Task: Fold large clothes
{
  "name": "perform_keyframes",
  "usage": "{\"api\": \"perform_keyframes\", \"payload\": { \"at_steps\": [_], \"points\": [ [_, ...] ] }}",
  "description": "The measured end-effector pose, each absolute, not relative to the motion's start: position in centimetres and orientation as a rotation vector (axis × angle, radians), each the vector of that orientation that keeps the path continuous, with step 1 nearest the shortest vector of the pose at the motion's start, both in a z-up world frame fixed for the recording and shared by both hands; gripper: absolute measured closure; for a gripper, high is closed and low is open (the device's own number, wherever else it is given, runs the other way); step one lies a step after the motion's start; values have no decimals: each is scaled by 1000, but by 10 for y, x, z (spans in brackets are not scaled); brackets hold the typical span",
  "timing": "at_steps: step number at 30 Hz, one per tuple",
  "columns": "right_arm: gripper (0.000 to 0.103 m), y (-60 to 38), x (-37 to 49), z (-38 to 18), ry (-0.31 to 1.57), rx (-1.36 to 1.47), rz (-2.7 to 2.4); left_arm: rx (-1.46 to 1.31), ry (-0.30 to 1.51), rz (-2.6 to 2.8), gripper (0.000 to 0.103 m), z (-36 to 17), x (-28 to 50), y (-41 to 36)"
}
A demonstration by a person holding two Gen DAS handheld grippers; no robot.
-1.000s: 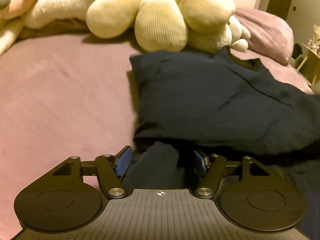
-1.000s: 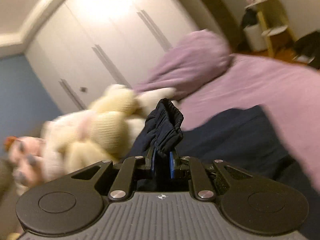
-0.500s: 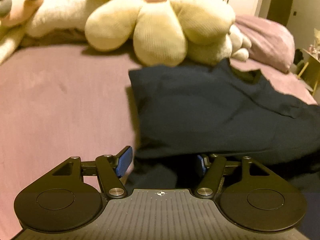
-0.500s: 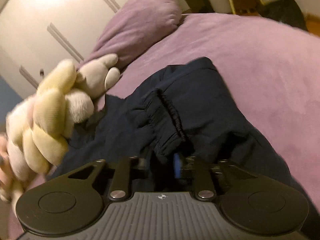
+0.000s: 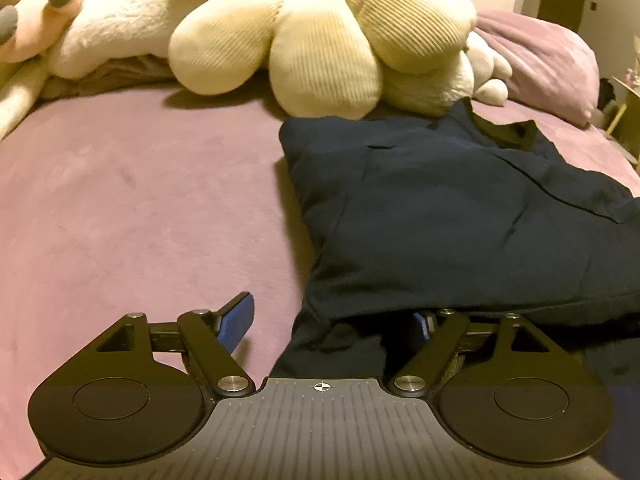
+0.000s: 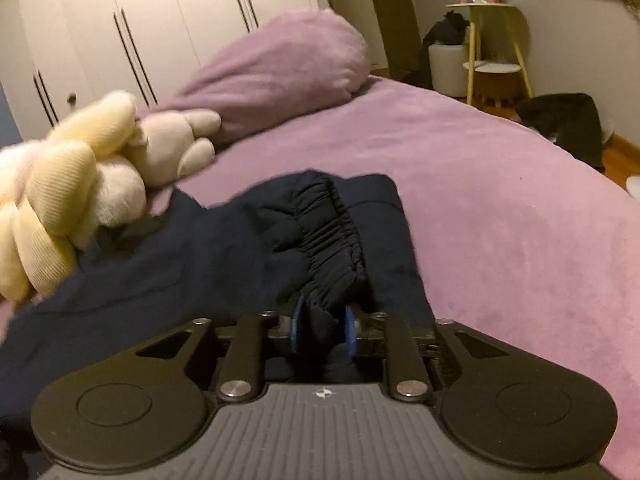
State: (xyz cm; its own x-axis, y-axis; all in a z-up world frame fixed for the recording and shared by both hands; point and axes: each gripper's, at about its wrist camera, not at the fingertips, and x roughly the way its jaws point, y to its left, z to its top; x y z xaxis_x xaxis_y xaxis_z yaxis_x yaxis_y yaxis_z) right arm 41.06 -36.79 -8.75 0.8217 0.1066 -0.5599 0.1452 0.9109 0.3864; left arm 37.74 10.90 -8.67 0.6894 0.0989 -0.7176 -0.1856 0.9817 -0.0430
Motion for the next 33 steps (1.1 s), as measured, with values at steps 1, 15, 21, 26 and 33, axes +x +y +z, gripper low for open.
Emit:
{"api": "perform_keyframes", "payload": {
  "at_steps": [1,15,21,26,33],
  "points": [
    [70,-372,406,-85,599,453,-21,-103,794,165,21,-87,378,108],
    [81,-357,392,-80,583,390,33,-96,798,222,18,-84,380,120],
    [87,-356,391,-94,631,343,5,-93,797,208,16,-76,372,124],
    [87,-364,373,-81,611,402,-41,-67,737,197,17,-52,349,128],
    [84,-368,349,-68,533,543,-2,-122,652,195,17,-28,348,122]
  ]
}}
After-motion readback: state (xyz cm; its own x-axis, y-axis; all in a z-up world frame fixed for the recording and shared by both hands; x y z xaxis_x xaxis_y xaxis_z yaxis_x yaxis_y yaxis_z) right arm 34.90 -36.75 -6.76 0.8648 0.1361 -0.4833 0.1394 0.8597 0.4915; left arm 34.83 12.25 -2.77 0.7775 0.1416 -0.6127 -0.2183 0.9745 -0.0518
